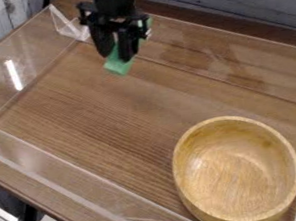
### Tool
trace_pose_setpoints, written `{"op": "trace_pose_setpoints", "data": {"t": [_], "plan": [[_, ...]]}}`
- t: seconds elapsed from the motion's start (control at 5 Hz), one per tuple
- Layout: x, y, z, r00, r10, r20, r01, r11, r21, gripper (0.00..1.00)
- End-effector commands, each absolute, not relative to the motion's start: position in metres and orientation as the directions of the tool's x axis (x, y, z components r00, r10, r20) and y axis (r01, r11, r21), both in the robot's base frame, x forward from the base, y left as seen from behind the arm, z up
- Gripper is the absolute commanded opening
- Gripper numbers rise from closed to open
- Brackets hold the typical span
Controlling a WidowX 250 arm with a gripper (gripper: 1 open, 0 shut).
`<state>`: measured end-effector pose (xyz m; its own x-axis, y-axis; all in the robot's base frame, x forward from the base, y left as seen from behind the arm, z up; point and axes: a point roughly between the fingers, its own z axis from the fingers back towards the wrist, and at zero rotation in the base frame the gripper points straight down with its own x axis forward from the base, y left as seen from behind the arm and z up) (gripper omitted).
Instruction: Put the green block in the brown bowl
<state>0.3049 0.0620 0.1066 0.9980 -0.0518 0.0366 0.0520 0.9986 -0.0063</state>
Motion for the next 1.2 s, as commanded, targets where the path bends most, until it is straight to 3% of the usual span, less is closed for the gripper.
{"op": "trace_pose_setpoints", "data": {"t": [0.0,0.4,0.6,0.8,1.0], "plan": [[0.284,0.020,0.128,0.992,-0.099,0.083,0.101,0.995,-0.012,0.00],[0.225,-0.047,0.132,0.980,-0.187,0.074,0.190,0.981,-0.043,0.00],[0.195,-0.096,0.126,0.971,-0.228,0.067,0.231,0.971,-0.055,0.00],[0.187,-0.128,0.110,0.973,-0.217,0.078,0.221,0.974,-0.054,0.00],[0.188,-0.131,0.106,0.977,-0.195,0.084,0.199,0.979,-0.052,0.00]]}}
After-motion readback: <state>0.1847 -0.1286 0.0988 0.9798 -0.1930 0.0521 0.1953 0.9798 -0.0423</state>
